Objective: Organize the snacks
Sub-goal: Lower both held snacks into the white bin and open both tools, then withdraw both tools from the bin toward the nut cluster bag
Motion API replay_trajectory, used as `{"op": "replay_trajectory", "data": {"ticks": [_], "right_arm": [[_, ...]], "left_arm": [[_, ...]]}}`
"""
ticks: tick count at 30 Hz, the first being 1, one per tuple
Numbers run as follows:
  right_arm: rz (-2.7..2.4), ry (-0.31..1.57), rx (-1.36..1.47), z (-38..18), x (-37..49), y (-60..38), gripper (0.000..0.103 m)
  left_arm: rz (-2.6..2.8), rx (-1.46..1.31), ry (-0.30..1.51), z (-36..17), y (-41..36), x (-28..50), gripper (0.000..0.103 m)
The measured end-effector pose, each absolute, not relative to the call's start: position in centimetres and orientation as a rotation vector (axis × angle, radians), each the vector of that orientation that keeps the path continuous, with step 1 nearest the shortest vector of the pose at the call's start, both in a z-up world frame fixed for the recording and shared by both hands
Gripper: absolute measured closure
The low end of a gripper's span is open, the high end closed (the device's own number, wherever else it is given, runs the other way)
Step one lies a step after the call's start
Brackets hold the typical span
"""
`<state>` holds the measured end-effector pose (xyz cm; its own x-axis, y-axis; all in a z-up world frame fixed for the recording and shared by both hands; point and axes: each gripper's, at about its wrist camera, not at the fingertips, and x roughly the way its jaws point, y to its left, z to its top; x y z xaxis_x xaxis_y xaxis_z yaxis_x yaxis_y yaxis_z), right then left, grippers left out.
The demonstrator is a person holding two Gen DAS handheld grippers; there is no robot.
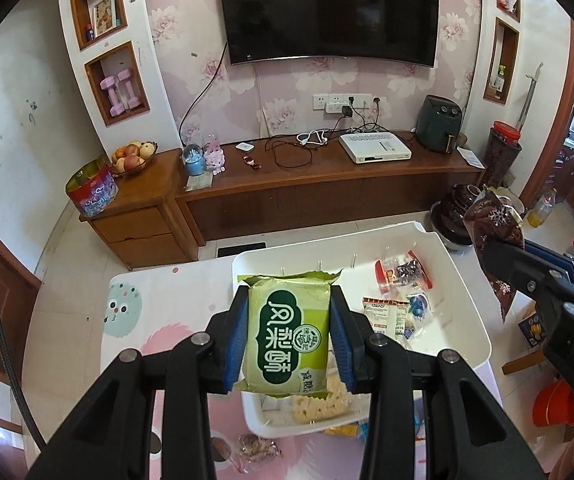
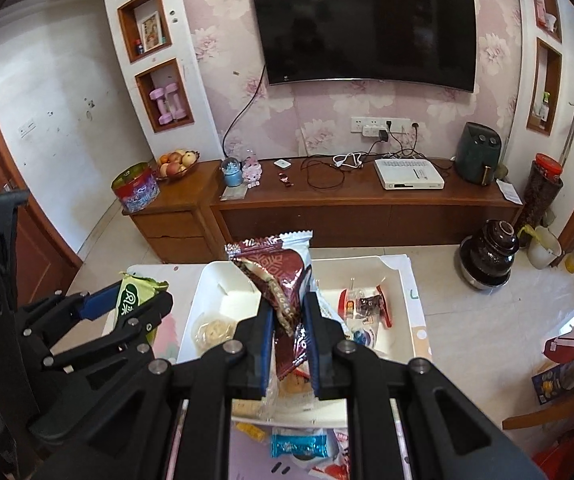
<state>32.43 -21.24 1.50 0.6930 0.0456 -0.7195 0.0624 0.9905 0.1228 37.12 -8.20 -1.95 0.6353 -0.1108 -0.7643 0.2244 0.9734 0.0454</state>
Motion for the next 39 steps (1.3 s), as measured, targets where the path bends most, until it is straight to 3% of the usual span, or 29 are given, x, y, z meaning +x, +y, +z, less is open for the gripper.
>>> {"op": "replay_trajectory", "data": {"ticks": [19,21,23,24,29,39], "right_arm": [[-0.049,0.928,0.199,-3.8,36.2,-22.8,0.088],[-0.057,0.945,0.196,-4.3,36.4,-22.8,0.087],[-0.065,0.969,0.192,-4.8,36.8,-22.7,0.085],[-0.066,0.976,0.19,-5.0,36.8,-22.7,0.083],[-0.105,0.985,0.178,-5.5,36.6,-23.0,0.06],[-0.098,0.991,0.189,-5.2,36.0,-23.4,0.057]], "left_arm": [[-0.187,0.172,0.943,-6.6,-9.5,40.1,0.066],[-0.184,0.172,0.949,-6.8,-9.4,40.2,0.054],[-0.176,0.174,0.94,-7.0,-9.4,40.2,0.016],[-0.17,0.178,0.927,-6.9,-9.3,40.0,0.013],[-0.164,0.208,0.916,-7.0,-9.3,39.6,0.012],[-0.165,0.173,0.942,-6.9,-8.8,38.8,0.012]]}}
